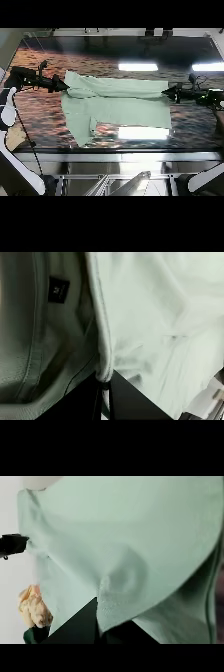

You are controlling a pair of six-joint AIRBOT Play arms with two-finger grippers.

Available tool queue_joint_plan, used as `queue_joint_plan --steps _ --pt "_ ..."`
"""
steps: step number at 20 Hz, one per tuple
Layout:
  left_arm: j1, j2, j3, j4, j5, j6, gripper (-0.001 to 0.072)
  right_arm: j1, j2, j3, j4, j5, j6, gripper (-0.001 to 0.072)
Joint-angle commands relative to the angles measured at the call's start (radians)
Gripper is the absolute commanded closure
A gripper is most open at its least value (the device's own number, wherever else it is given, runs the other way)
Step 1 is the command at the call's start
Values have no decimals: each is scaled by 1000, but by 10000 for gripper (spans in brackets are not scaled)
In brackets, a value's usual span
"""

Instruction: Fold the shirts.

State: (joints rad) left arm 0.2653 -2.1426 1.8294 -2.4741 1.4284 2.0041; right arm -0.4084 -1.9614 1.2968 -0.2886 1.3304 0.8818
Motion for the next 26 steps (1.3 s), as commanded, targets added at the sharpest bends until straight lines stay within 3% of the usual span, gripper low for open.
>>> queue_joint_plan --steps 1,3,4,5,7,8,11,12,16,19,22,26 --pt "-14 -16 -2 39 12 -46 694 1 -6 -2 -32 8 33 687" --pt "-13 -16 23 48 19 -49 700 -2 -6 -2 -29 20 33 660" --pt "-13 -16 50 49 39 -49 676 -3 -6 -1 -24 30 32 456" --pt "-8 -16 80 49 64 -51 502 -5 -5 -1 -22 46 32 282" --pt "8 -16 152 48 155 -97 168 -20 9 -1 -23 98 32 262" --pt "23 -16 184 48 214 -150 100 -37 25 -1 -23 128 32 263" --pt "82 25 126 48 397 -270 108 -110 92 -2 -55 209 79 265" --pt "98 74 35 48 412 -271 212 -135 126 -7 -98 218 103 267" --pt "175 348 -425 67 285 -140 235 -216 312 -149 -224 163 133 270" --pt "198 533 -724 230 220 -138 233 -225 499 -339 -232 98 128 270" --pt "196 644 -920 261 124 -71 233 -213 672 -538 -240 -29 112 267" --pt "180 714 -1012 232 -27 -84 234 -213 775 -668 -240 -40 101 266"
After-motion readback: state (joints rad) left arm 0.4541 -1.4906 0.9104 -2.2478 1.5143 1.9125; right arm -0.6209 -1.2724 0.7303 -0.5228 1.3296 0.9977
